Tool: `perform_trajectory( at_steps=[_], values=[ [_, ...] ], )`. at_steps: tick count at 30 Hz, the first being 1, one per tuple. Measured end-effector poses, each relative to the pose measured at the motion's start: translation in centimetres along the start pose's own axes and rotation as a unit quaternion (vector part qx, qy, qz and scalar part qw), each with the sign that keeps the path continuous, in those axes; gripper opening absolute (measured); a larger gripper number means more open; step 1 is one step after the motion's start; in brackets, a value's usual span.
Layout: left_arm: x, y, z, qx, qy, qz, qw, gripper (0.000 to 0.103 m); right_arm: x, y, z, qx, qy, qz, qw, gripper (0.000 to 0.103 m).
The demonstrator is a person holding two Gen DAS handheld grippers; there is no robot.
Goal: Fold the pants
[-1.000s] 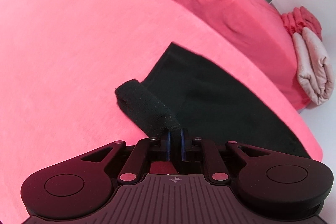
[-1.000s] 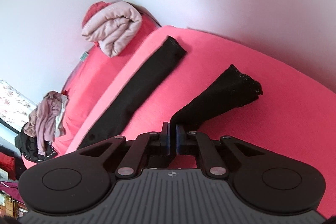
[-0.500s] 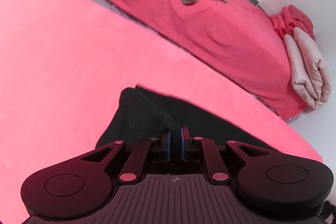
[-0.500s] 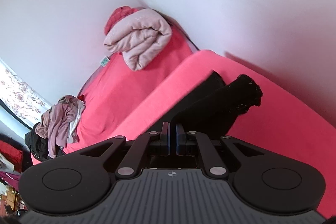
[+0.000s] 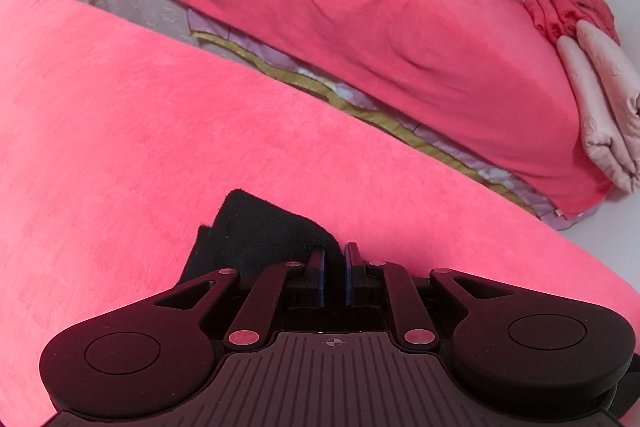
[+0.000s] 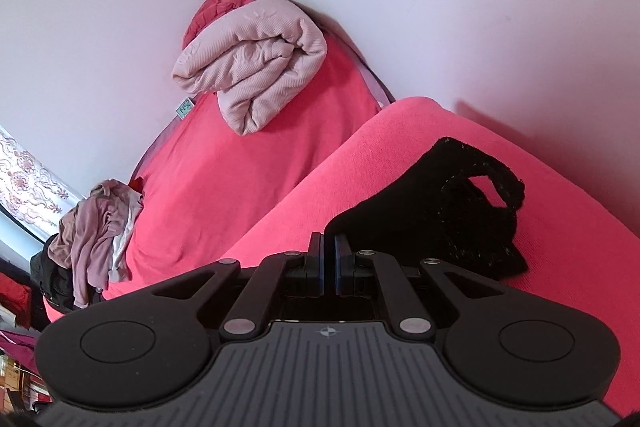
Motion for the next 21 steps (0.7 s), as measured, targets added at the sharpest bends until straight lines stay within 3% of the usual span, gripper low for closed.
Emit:
perform_trajectory(
  at_steps=[8, 11, 14, 15, 17, 18, 19, 21],
  values=[
    [1.2, -1.3, -0.3, 0.014, 0.014, 0.024, 0.9995, 0.069, 0.6, -1.3, 0.9, -0.013, 0.009, 0.041, 0.999, 0.003],
    [0.0, -1.4, -0.3, 0.018, 0.009, 0.015, 0.9997, 0.069, 0.2, -1.9, 1.9, -0.029, 0.018, 0.047, 0.998, 0.003],
    [-1.2, -1.1, -0.1, 0.014, 0.006, -0.007, 0.9999, 0.072, 0.2, -1.2, 0.5, 0.005, 0.006, 0.03, 1.0, 0.003],
    [-1.3, -0.9, 0.2, 0.004, 0.006, -0.011, 0.9999, 0.088, 0.1, -0.6, -0.3, 0.023, 0.002, 0.017, 1.0, 0.007],
    [-0.9, -0.8, 0.8, -0.017, -0.003, -0.01, 0.9998, 0.096, 0.2, 0.7, -2.2, 0.077, 0.004, -0.002, 0.997, 0.007],
    [-0.4, -0.7, 1.2, -0.029, 0.003, -0.009, 0.9995, 0.103, 0.2, 1.5, -3.3, 0.112, 0.002, -0.013, 0.994, 0.011],
    [0.2, -0.7, 1.6, -0.04, 0.01, -0.005, 0.9991, 0.103, 0.1, 2.1, -4.1, 0.136, 0.0, -0.025, 0.99, 0.018],
    [1.7, -0.7, 2.6, -0.066, 0.018, 0.003, 0.9977, 0.103, -0.3, 3.4, -5.4, 0.178, 0.004, -0.044, 0.983, 0.053]
  ],
)
Point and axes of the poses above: each gripper's, at about its wrist camera, not at the fingertips, and x roughly against the way its jaws point, z to its right, y to its underside, the point moved 6 cm from there along -x, roughly the way its jaws point, and after that the axes turned 1 degree about x, right-handed, at the moved point
